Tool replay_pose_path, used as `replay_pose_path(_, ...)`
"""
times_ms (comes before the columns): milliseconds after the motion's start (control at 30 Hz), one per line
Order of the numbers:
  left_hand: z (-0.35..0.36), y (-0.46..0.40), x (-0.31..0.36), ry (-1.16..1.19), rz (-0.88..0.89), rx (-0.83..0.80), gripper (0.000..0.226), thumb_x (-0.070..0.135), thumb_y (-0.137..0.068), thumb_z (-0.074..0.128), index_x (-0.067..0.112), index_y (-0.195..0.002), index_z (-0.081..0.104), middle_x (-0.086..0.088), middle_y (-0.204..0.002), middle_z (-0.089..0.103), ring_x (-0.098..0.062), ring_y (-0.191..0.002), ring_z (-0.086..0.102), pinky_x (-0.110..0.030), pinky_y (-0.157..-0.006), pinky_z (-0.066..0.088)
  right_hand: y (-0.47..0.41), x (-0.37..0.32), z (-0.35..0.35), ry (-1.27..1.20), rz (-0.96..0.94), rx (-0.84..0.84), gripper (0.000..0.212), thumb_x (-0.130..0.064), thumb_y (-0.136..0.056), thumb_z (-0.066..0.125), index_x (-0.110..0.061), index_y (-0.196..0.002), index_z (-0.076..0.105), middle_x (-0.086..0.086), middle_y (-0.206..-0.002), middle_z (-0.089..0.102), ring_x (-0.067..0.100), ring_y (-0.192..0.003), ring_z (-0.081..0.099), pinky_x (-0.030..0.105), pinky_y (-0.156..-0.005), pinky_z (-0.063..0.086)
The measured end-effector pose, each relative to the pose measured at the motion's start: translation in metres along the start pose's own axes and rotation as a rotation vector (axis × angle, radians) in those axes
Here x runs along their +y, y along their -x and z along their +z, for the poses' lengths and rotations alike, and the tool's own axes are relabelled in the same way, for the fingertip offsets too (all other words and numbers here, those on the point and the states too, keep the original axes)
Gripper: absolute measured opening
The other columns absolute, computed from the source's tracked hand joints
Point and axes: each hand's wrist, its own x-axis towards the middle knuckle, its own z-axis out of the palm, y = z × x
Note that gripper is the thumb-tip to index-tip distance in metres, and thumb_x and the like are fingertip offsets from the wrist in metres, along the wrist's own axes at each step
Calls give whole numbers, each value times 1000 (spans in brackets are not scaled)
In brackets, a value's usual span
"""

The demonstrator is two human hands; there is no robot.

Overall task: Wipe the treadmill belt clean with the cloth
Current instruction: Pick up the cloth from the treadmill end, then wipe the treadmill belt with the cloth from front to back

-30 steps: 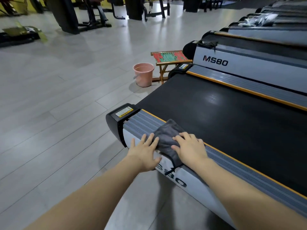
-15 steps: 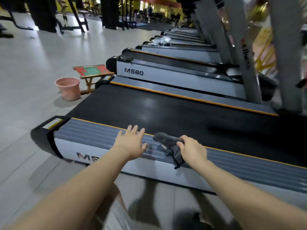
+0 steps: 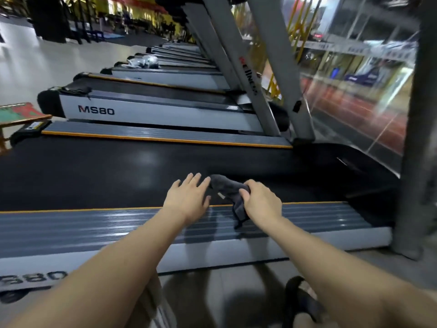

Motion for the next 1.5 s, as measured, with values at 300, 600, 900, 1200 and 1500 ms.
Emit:
replay_pose_path(300,-37,-34,125,18,140,80,59,47,-105,31,25,-159,23,-5,-164,28,-25,-152,20,-48,-118,27,21,117,-84,-70,186,216,20,-42,-99,46,-25,-103,56,1,-106,58,28,-96,59,40,-74,48)
replay_pose_path(600,-31,-31,196,10,198,65,58,47,-105,29,27,-158,20,-6,-166,23,-27,-154,15,-50,-119,25,48,180,-99,-133,256,249,18,-42,-100,46,-26,-99,54,-3,-103,60,25,-93,59,40,-72,48)
replay_pose_path(900,35,-98,179,103,120,-34,60,48,-105,28,28,-161,15,-6,-169,14,-26,-156,8,-50,-122,19,-8,201,-29,-152,261,199,17,-43,-100,45,-29,-95,53,-7,-100,60,21,-88,59,41,-71,52)
replay_pose_path(1200,172,-245,137,25,227,-144,63,48,-105,28,27,-162,11,-4,-169,15,-25,-156,6,-47,-123,17,-150,268,96,-140,313,150,19,-47,-98,45,-31,-93,55,-9,-92,61,19,-84,58,38,-68,49)
replay_pose_path(1500,229,-433,132,133,201,38,60,49,-103,36,26,-157,27,-3,-165,26,-26,-154,18,-50,-120,25,-330,336,162,-90,292,359,26,-45,-99,44,-24,-103,59,0,-101,62,24,-91,61,38,-71,49)
